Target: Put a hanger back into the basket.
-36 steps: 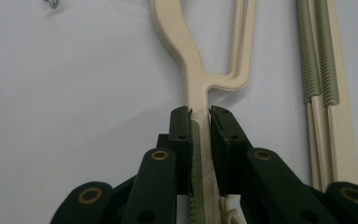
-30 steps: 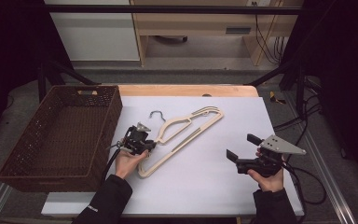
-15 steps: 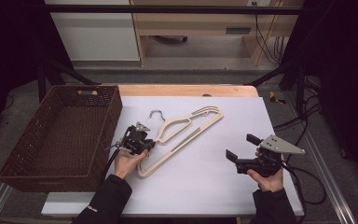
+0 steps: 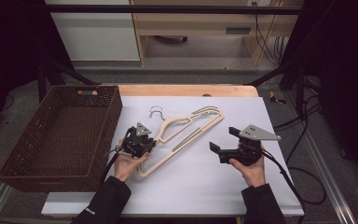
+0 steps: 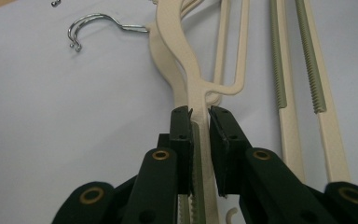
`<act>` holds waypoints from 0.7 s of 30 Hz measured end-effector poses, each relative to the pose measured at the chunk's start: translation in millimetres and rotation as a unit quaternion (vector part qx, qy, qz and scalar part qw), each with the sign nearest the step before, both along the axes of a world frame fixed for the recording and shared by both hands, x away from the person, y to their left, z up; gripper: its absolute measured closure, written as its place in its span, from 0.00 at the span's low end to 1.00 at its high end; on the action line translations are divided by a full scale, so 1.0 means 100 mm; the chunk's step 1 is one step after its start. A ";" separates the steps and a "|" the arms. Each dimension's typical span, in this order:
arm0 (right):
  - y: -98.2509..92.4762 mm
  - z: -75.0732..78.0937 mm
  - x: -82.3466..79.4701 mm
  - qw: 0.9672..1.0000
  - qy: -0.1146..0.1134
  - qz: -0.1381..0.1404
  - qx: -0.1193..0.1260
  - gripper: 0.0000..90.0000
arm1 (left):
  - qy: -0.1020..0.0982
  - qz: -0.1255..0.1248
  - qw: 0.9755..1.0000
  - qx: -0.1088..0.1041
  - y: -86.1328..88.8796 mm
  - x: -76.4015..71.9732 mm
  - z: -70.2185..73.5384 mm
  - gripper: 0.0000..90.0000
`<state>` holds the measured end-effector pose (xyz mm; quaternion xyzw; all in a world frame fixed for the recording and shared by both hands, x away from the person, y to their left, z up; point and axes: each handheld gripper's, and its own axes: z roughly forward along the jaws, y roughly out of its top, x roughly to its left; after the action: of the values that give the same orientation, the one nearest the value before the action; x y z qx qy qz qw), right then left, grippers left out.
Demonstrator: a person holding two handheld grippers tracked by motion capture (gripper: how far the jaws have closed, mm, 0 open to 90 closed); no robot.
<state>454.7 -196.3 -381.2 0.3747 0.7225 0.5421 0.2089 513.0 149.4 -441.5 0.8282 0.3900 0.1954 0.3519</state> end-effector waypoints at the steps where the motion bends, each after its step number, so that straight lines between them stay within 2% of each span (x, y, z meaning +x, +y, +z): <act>1: 0.05 -0.01 0.04 1.000 0.002 0.006 -0.005 0.07 | -0.003 -0.002 1.000 0.001 0.00 -0.01 0.01 0.89; 3: 0.16 -0.02 0.14 1.000 0.005 0.009 -0.010 0.07 | -0.007 -0.005 1.000 0.002 0.00 -0.04 0.03 0.89; 8: 0.35 -0.04 0.33 1.000 0.016 0.007 0.009 0.11 | -0.016 -0.006 1.000 0.004 -0.01 -0.09 0.07 0.89; 10: 0.39 -0.04 0.37 1.000 0.016 0.008 0.008 0.11 | -0.019 -0.007 1.000 0.003 -0.02 -0.10 0.08 0.89; 13: 0.57 -0.04 0.53 1.000 0.022 0.007 0.001 0.14 | -0.020 -0.011 1.000 0.001 -0.02 -0.12 0.10 0.89; 21: 0.85 -0.07 0.85 0.999 0.033 0.009 -0.020 0.18 | -0.024 -0.008 1.000 -0.011 -0.03 -0.15 0.13 0.89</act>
<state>539.6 -111.5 -388.1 0.3816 0.7428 0.5172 0.1877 497.6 146.5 -428.8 0.8223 0.3769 0.2085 0.3718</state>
